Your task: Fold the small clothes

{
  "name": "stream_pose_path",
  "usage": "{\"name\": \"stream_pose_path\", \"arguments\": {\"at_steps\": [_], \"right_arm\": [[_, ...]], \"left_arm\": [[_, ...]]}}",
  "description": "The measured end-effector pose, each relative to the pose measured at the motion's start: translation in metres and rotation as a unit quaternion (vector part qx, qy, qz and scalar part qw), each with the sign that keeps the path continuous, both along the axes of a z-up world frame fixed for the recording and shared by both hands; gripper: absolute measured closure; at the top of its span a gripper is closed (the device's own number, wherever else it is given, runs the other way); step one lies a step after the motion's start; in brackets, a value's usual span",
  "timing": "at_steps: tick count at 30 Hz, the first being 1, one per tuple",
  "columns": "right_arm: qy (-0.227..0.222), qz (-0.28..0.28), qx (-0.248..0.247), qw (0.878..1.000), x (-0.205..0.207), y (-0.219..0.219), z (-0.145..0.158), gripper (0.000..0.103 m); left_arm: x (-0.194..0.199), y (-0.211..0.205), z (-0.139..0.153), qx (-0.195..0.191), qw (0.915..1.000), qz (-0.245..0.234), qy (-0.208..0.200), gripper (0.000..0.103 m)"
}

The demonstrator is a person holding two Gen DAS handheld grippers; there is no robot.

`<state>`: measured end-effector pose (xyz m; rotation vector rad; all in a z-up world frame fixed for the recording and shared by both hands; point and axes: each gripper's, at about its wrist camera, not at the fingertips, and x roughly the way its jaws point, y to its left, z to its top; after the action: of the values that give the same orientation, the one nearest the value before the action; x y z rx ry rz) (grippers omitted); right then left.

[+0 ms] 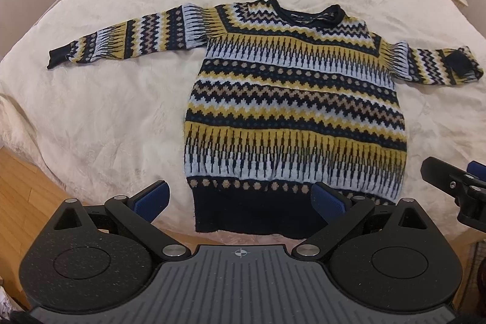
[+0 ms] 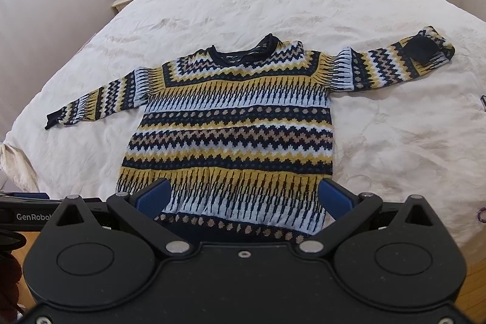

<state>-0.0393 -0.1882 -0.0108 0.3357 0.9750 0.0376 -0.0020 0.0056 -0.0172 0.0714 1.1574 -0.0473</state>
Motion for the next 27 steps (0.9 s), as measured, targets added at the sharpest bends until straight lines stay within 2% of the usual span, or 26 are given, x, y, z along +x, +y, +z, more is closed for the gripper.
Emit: {"name": "stream_pose_path", "arguments": {"at_steps": [16, 27], "right_arm": [[0.035, 0.003, 0.019, 0.999, 0.021, 0.003, -0.017, 0.001], [0.065, -0.005, 0.031, 0.997, 0.065, 0.002, -0.034, 0.001]], "left_arm": [[0.03, 0.005, -0.015, 0.005, 0.9995, 0.0, 0.031, 0.002], [0.084, 0.005, -0.026, 0.007, 0.9986, -0.011, 0.052, 0.002]]}}
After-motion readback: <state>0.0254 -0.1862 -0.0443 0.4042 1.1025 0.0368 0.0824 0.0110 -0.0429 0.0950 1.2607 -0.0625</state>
